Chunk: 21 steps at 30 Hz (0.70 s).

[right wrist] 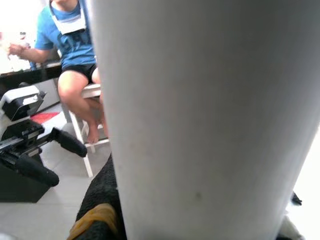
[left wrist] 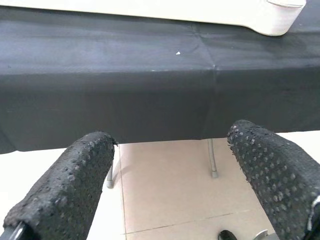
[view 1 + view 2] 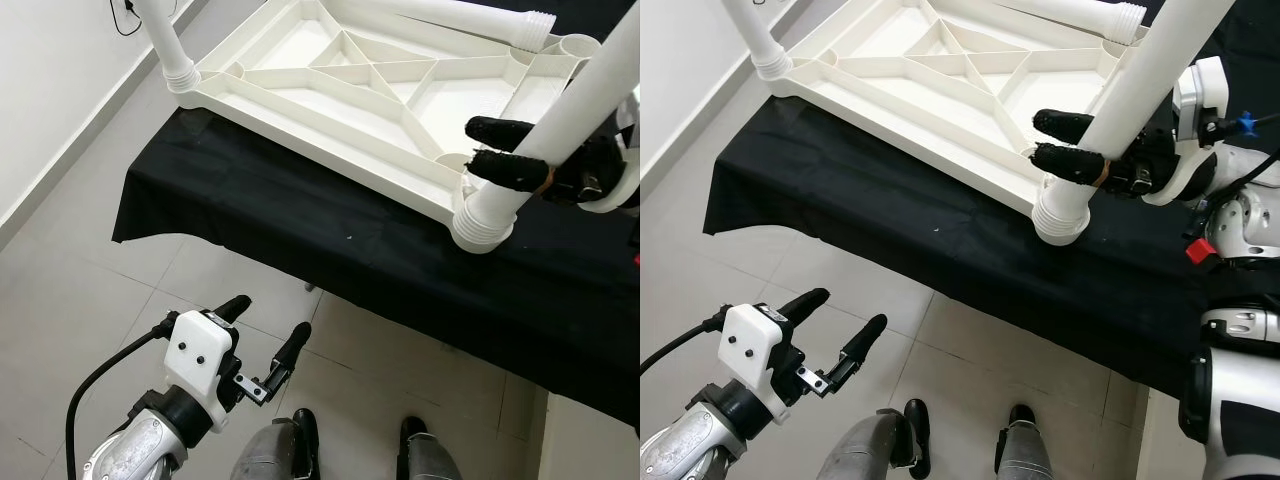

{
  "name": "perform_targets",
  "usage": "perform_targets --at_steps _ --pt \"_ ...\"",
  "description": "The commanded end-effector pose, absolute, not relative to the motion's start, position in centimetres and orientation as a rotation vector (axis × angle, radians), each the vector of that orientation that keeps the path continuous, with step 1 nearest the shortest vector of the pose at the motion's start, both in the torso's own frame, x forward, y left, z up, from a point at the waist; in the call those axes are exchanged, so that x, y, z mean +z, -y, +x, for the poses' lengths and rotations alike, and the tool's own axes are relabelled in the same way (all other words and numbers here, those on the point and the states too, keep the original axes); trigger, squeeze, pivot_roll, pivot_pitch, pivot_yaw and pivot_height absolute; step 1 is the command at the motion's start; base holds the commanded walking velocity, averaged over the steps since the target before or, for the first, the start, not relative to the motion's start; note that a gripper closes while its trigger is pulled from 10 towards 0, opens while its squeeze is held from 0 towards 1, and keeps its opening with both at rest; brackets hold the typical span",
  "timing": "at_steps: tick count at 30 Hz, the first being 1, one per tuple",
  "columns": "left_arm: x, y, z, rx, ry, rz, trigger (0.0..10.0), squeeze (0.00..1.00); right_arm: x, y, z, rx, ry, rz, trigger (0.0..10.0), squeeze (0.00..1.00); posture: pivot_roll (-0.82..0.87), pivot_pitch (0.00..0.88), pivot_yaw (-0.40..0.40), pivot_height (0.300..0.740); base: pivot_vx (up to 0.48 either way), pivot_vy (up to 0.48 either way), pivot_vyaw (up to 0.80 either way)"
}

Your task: Building children table

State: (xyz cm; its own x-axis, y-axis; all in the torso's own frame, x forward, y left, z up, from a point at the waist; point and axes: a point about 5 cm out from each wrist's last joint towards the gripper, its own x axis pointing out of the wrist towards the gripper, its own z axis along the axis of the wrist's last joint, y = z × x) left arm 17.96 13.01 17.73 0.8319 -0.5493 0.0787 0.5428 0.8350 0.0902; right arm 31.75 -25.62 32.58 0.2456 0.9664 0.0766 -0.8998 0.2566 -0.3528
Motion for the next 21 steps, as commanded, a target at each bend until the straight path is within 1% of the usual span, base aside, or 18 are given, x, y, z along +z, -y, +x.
perform_targets --at_steps 1,6,7,12,14,15,16,21 --pt "17.6 -13.2 17.6 -0.595 0.09 0.071 10.0 0.0 31.3 25.1 31.7 1.345 0.231 -0.277 10.0 0.0 0.11 0.387 0.135 0.74 0.0 0.0 0.0" --pt "17.6 -13.2 17.6 -0.602 0.093 0.069 10.0 0.0 31.3 25.0 31.6 1.349 0.23 -0.284 10.0 0.0 0.11 0.387 0.135 0.74 0.0 0.0 0.0" --pt "17.9 -12.8 17.3 -0.648 0.117 0.058 10.0 0.0 31.5 25.0 31.7 1.334 0.237 -0.282 10.0 0.0 0.11 0.388 0.129 0.74 0.0 0.0 0.0" --pt "18.2 -12.5 17.1 -0.687 0.139 0.048 10.0 0.0 31.5 25.2 31.7 1.32 0.24 -0.28 10.0 0.0 0.11 0.388 0.129 0.74 0.0 0.0 0.0" --pt "18.6 -11.9 16.5 -0.785 0.174 0.04 10.0 0.0 31.5 25.6 31.6 1.296 0.236 -0.27 10.0 0.0 0.1 0.393 0.124 0.74 0.0 0.0 0.0" --pt "18.6 -11.9 16.5 -0.785 0.174 0.04 10.0 0.0 31.5 25.6 31.6 1.296 0.236 -0.27 10.0 0.0 0.1 0.393 0.124 0.74 0.0 0.0 0.0" --pt "18.7 -11.6 16.4 -0.825 0.18 0.041 10.0 0.0 31.4 25.8 31.5 1.289 0.23 -0.268 10.0 0.0 0.1 0.394 0.124 0.74 0.0 0.0 0.0" --pt "18.8 -11.3 16.2 -0.862 0.184 0.043 10.0 0.0 31.5 26.1 31.5 1.267 0.235 -0.268 10.0 0.0 0.09 0.395 0.127 0.74 0.0 0.0 0.0"
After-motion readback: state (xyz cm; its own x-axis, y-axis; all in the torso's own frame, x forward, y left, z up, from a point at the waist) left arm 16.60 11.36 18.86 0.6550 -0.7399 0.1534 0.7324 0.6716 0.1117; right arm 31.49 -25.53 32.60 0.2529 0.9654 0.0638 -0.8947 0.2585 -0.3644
